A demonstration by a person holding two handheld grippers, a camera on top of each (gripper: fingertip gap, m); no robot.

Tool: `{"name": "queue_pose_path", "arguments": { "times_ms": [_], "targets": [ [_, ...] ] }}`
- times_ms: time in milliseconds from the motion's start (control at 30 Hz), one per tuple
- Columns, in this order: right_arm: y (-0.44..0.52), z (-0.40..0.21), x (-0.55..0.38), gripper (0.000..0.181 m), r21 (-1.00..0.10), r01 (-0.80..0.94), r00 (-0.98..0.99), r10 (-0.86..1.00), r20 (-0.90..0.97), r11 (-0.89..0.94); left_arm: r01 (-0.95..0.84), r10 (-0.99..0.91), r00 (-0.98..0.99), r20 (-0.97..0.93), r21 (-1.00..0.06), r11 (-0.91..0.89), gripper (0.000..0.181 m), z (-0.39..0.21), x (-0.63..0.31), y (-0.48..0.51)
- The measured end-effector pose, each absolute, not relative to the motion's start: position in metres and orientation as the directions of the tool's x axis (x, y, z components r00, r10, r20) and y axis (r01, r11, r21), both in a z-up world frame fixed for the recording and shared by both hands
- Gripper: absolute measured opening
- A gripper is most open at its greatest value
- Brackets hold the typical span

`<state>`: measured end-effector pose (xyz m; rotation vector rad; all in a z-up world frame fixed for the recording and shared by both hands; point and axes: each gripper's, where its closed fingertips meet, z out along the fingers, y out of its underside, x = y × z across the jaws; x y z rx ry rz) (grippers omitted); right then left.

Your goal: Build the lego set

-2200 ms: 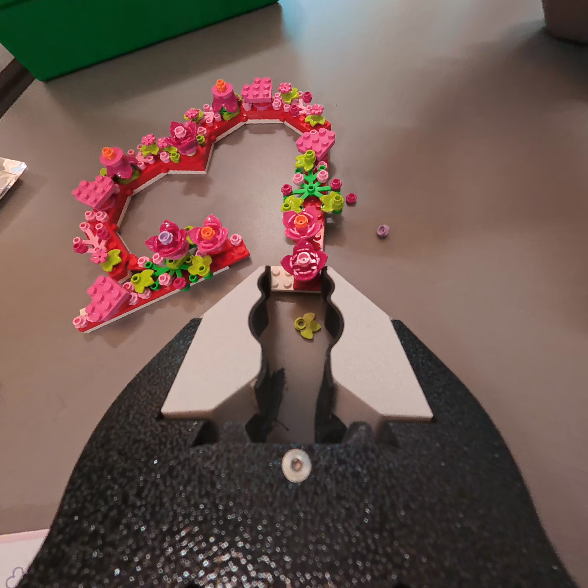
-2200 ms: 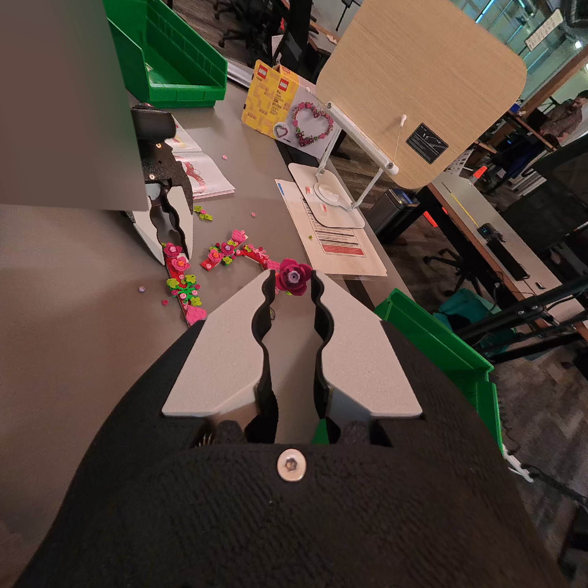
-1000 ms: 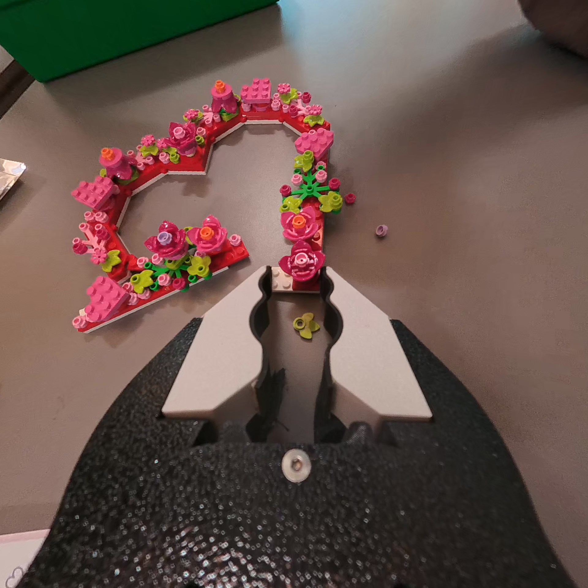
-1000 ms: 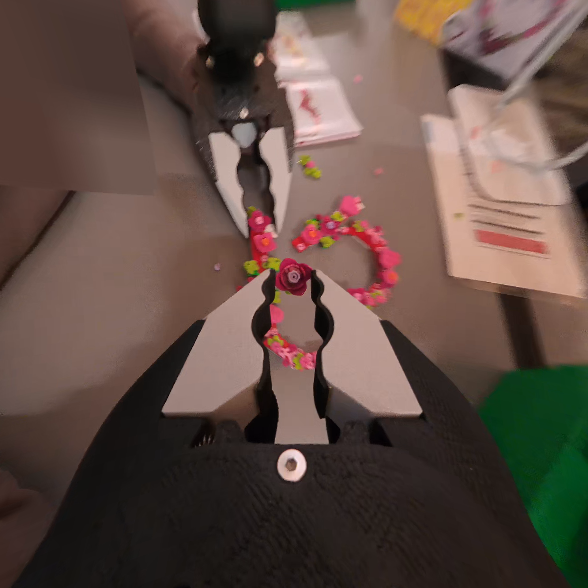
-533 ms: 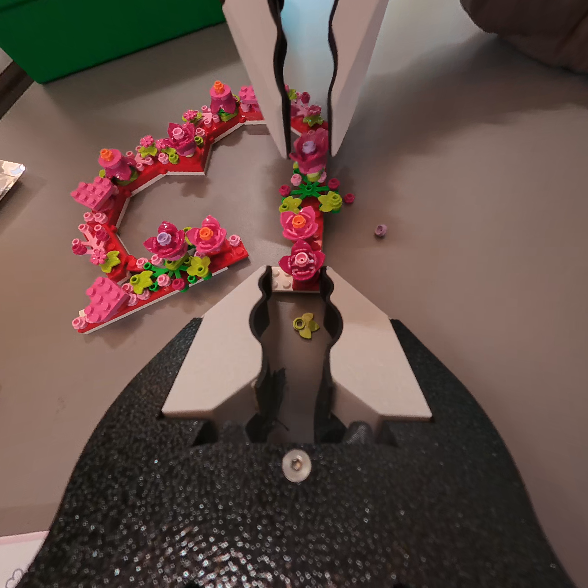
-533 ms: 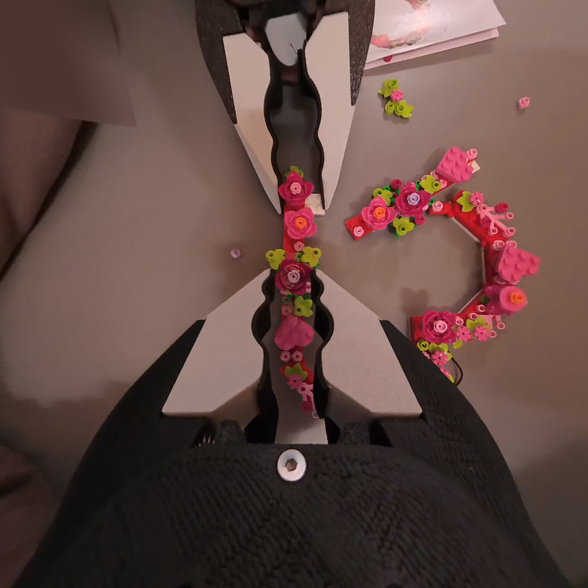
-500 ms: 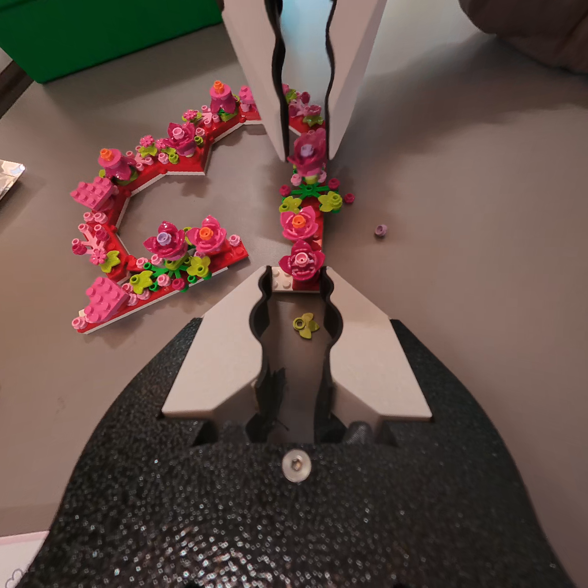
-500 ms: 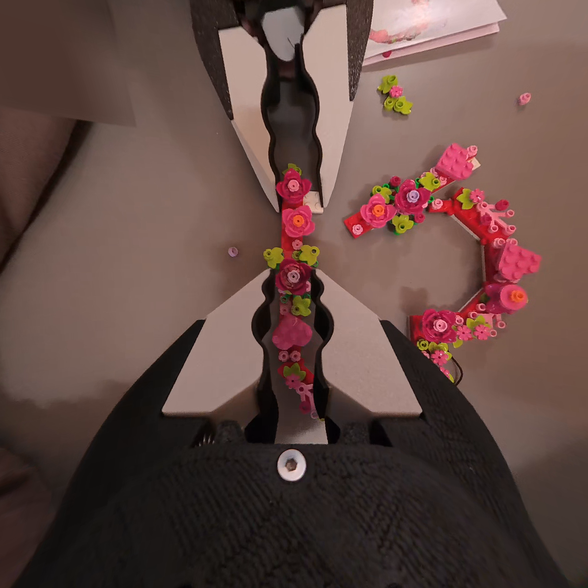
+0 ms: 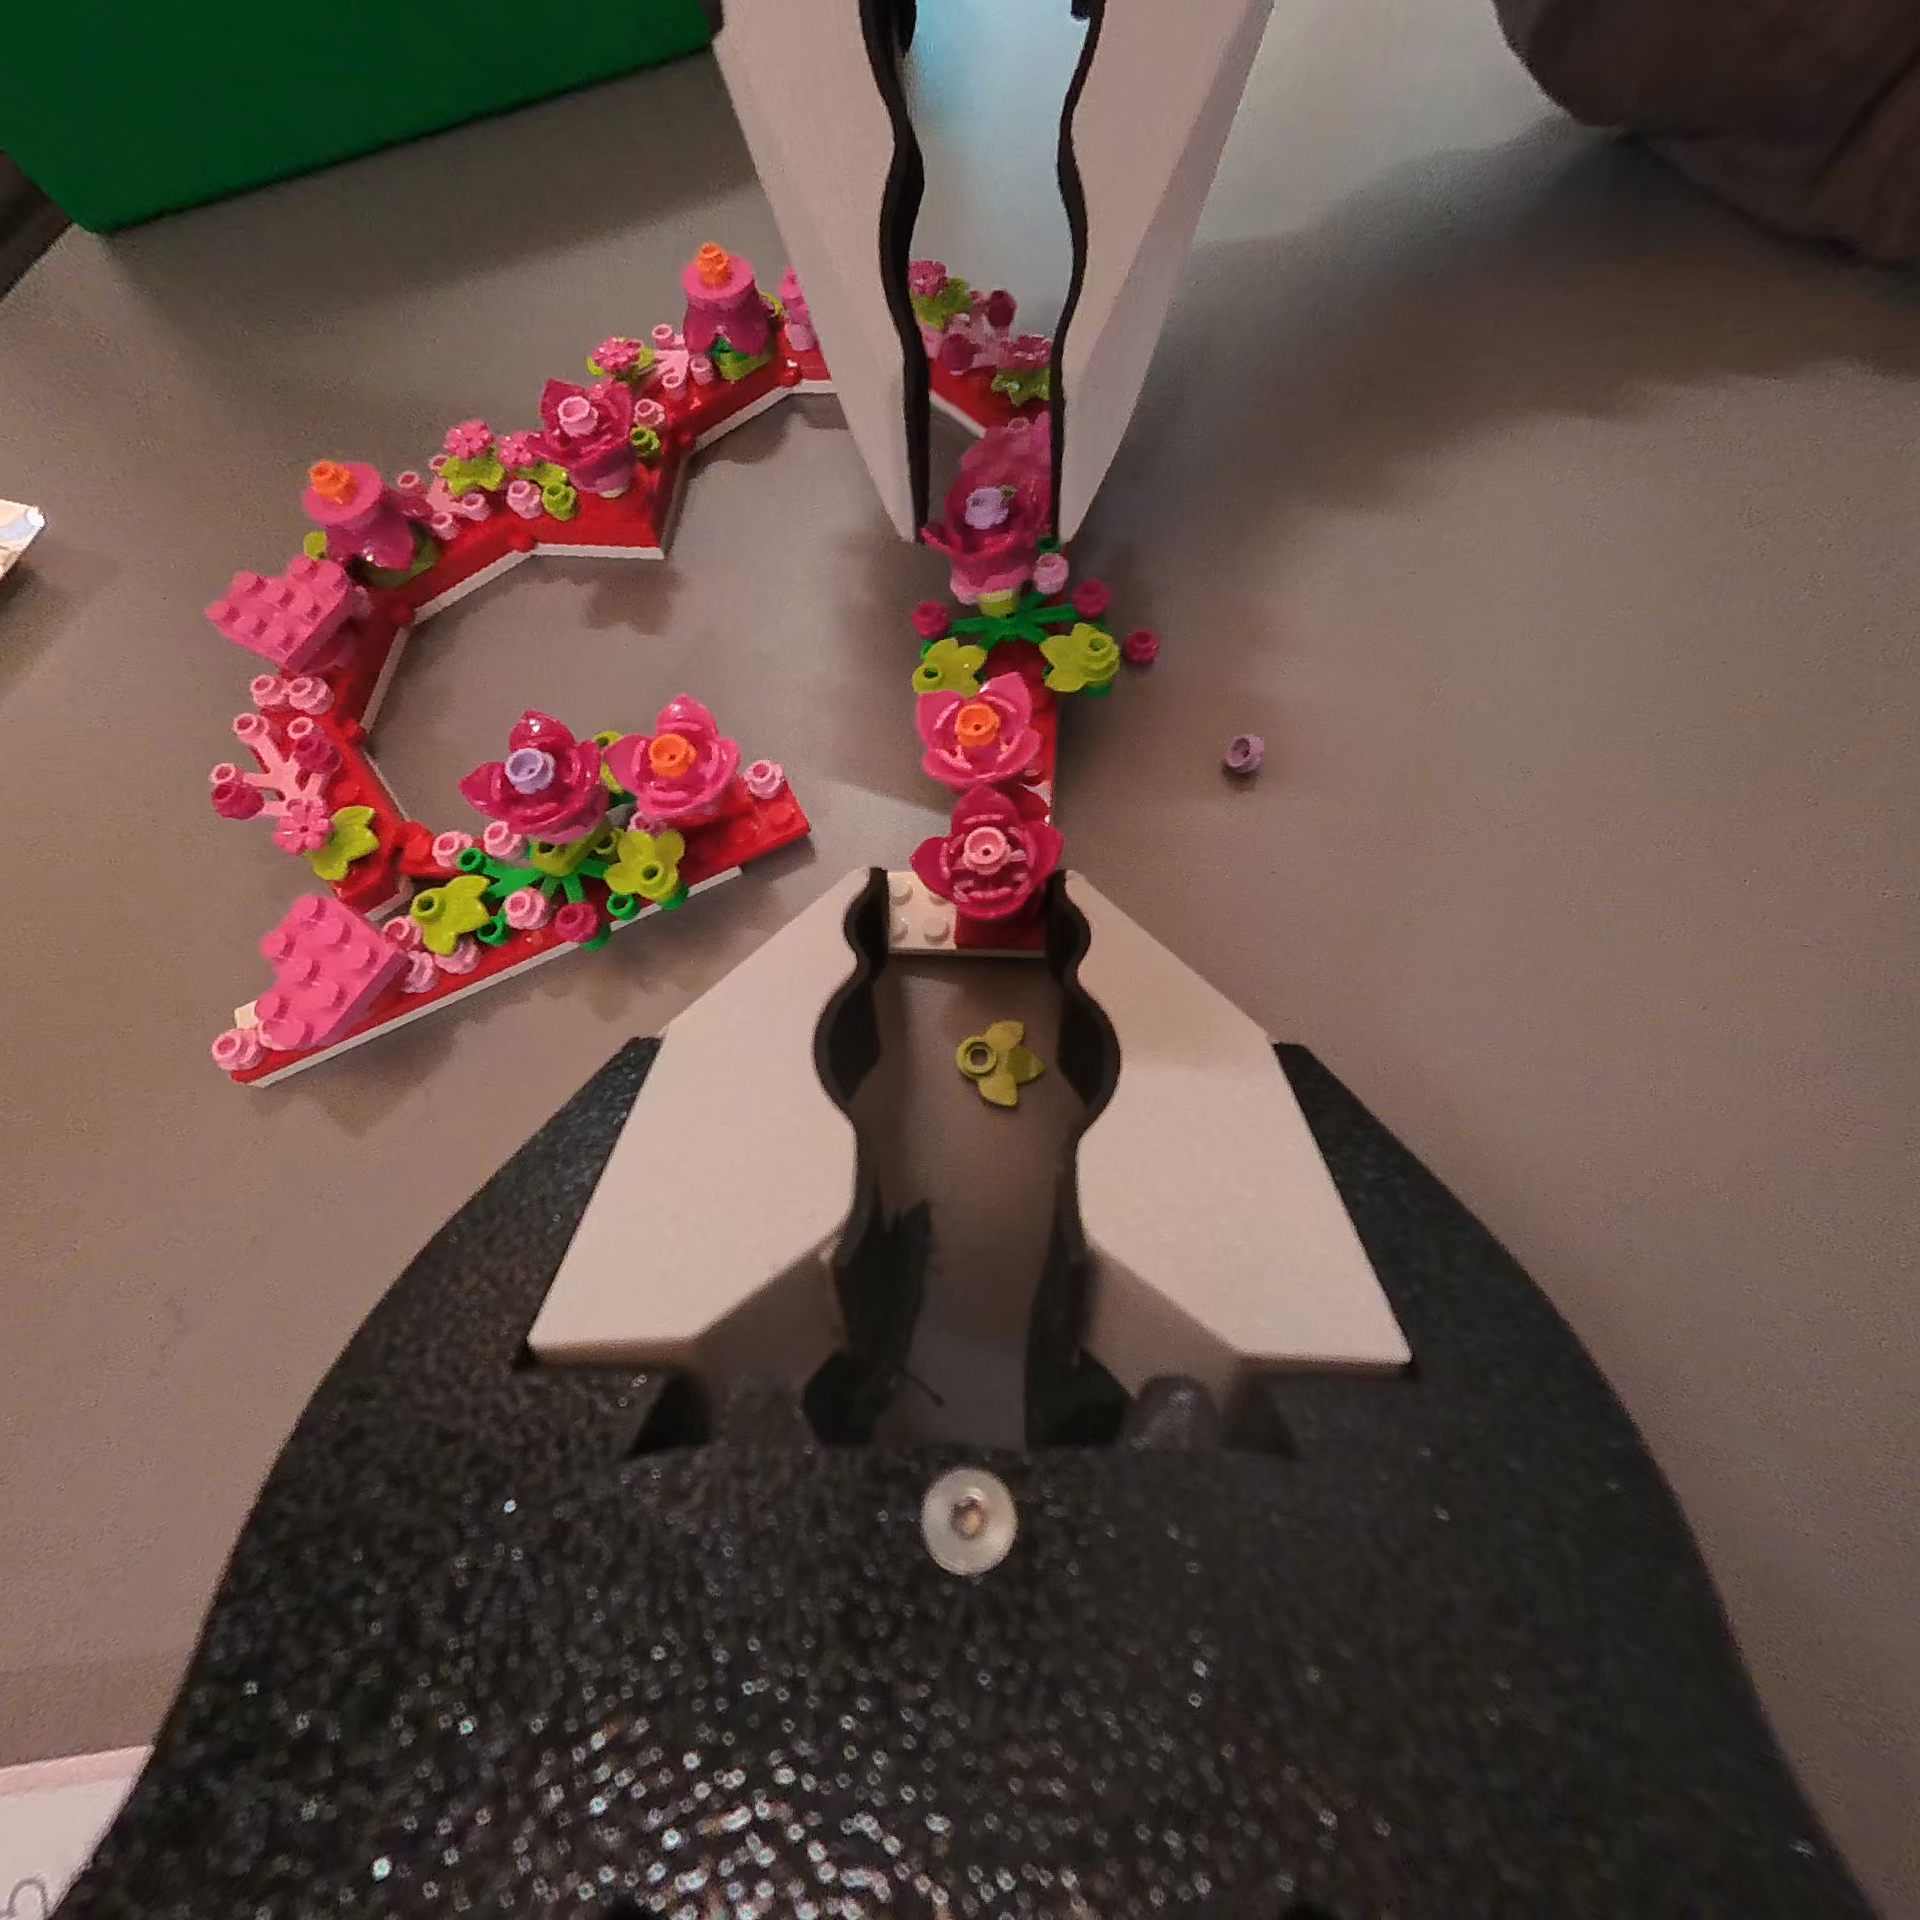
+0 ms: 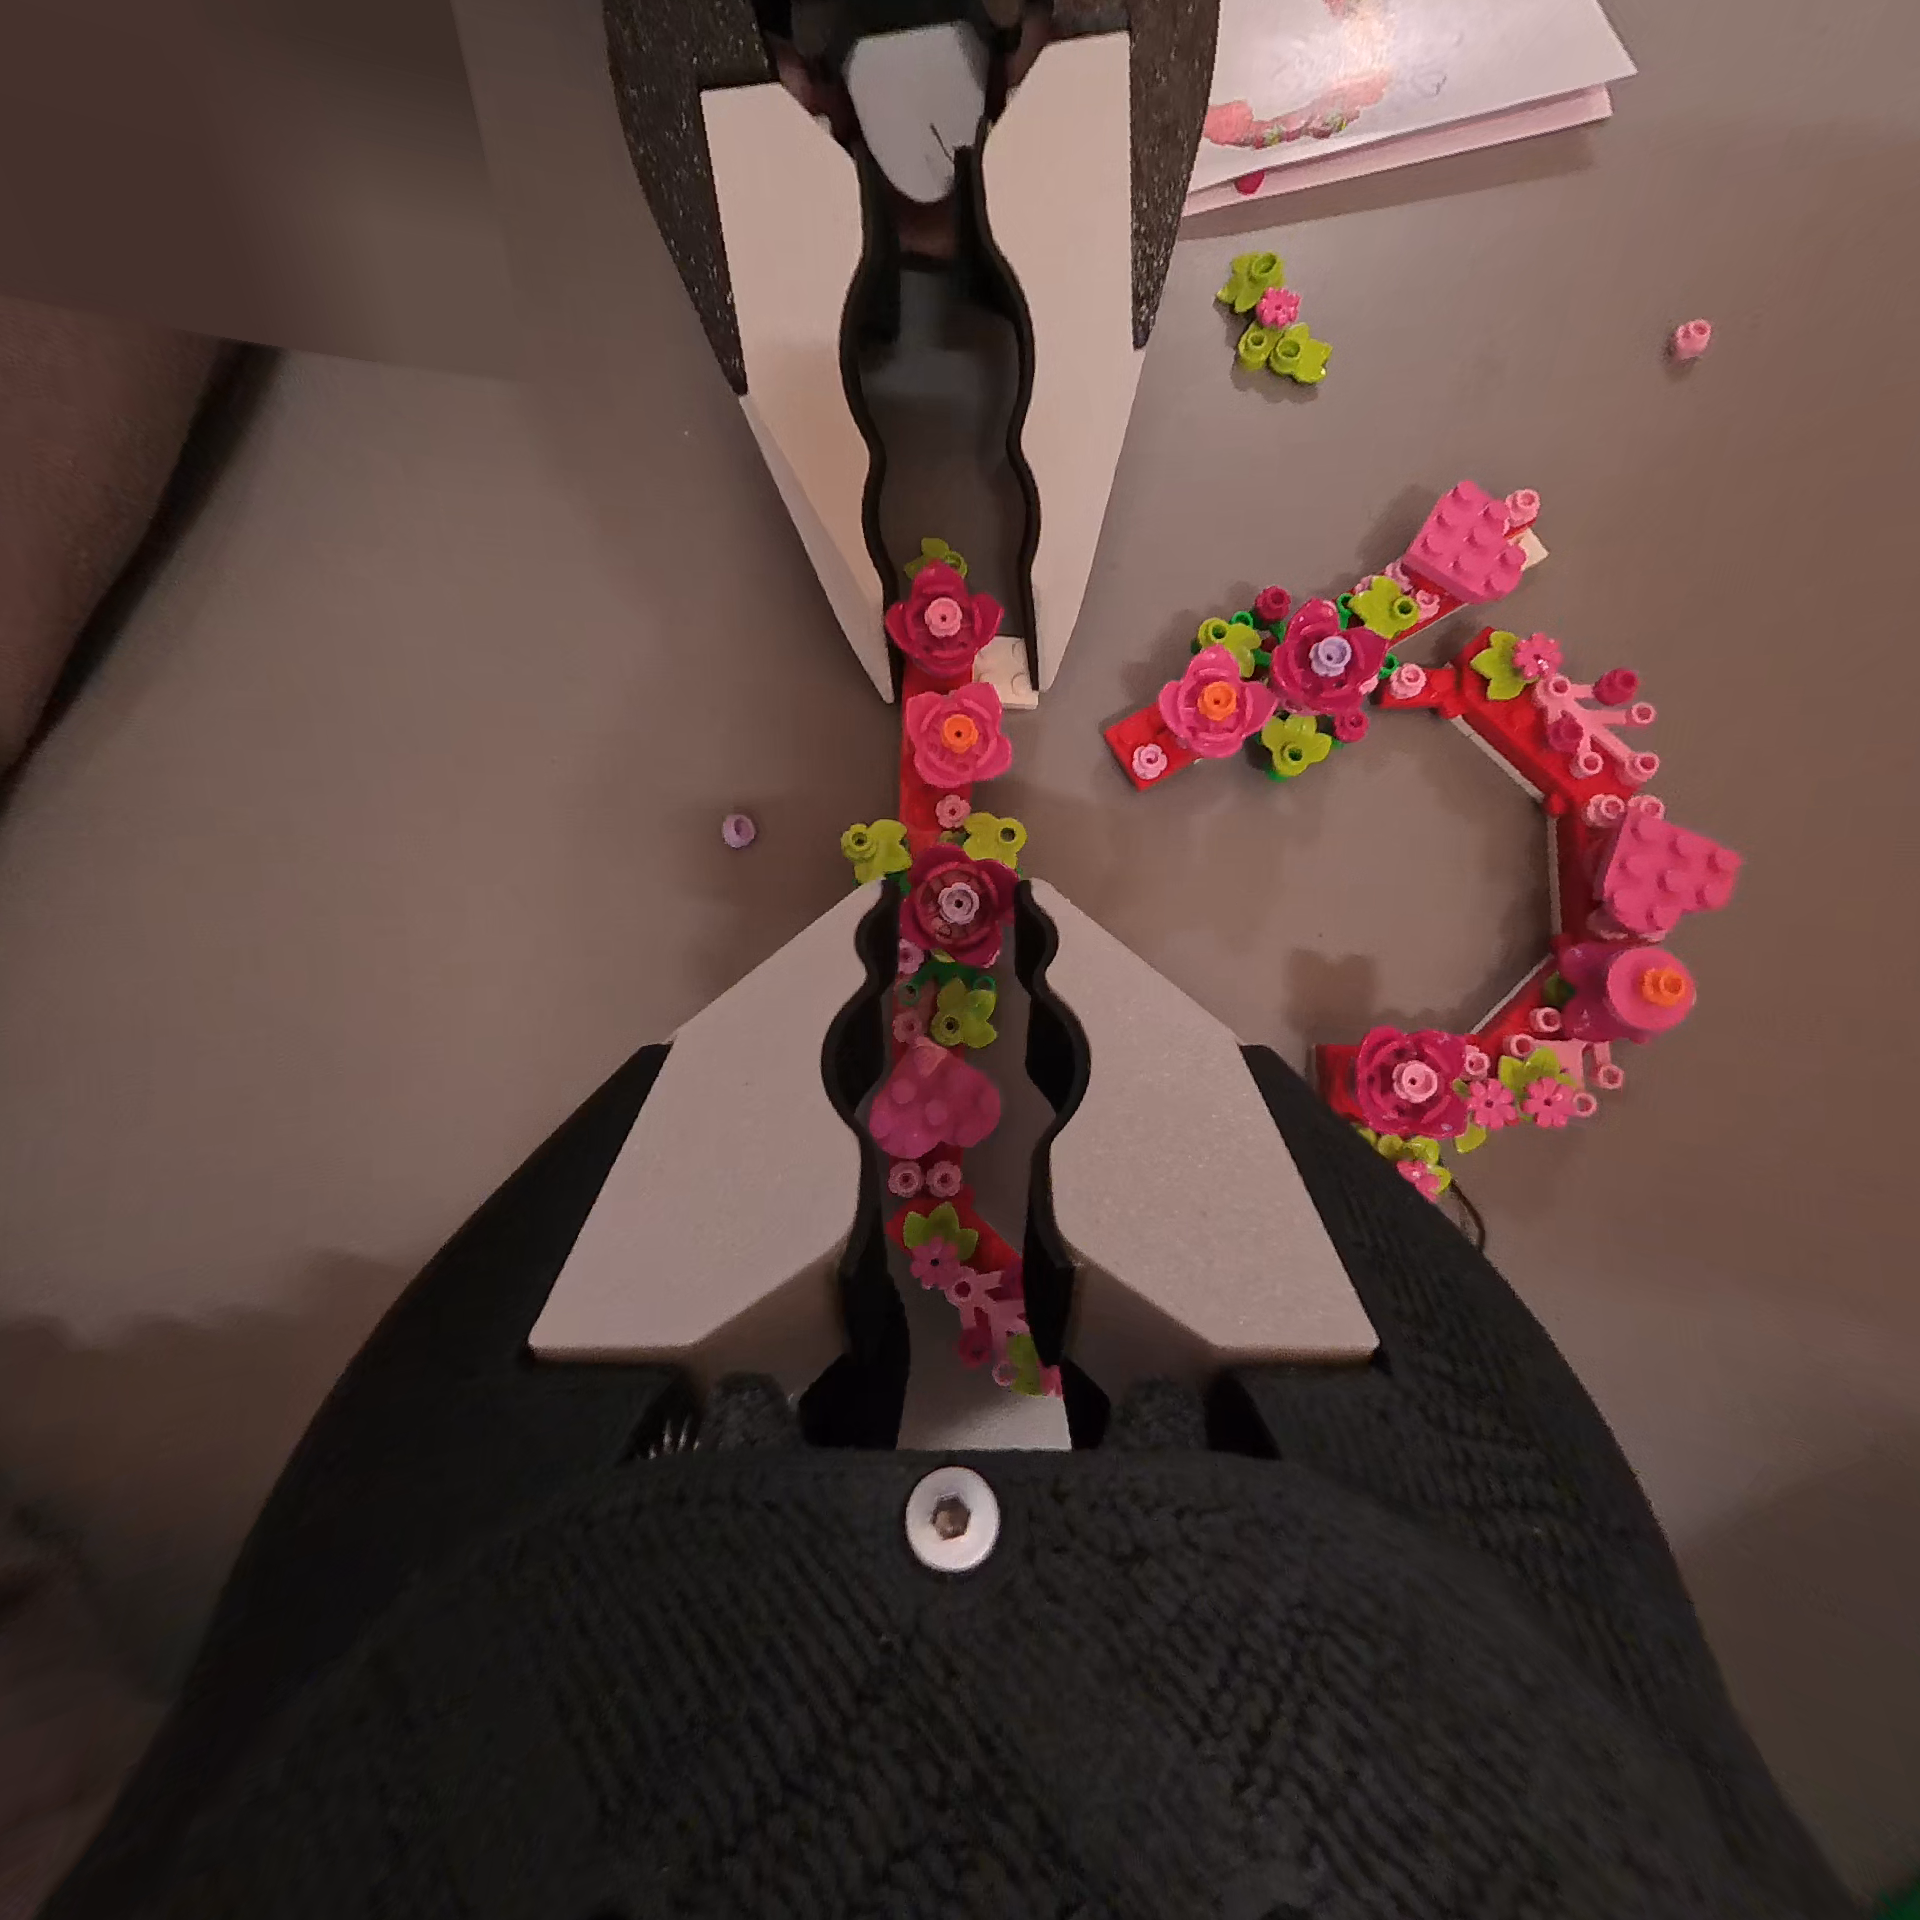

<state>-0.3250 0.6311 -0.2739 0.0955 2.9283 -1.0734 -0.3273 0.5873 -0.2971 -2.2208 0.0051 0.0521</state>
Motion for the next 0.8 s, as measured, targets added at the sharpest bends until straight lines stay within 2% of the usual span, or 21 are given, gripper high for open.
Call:
{"name": "queue_pose_path", "arguments": {
  "times_ms": [467, 800],
  "targets": [
    [0.6338, -0.2703, -0.3225, 0.020, -0.617, 0.019, -0.997, 0.062, 0.049, 0.787, -0.023, 0.013, 0.999, -0.038, -0.795, -0.606, 0.029, -0.2985, -0.3268, 0.5873],
    [0.6301, -0.2711, -0.3215, 0.020, -0.617, 0.020, -0.999, 0.045, 0.025, 0.786, -0.022, 0.013, 0.999, -0.038, -0.795, -0.606, 0.028, -0.2975, -0.3270, 0.5873]
  ]
}}
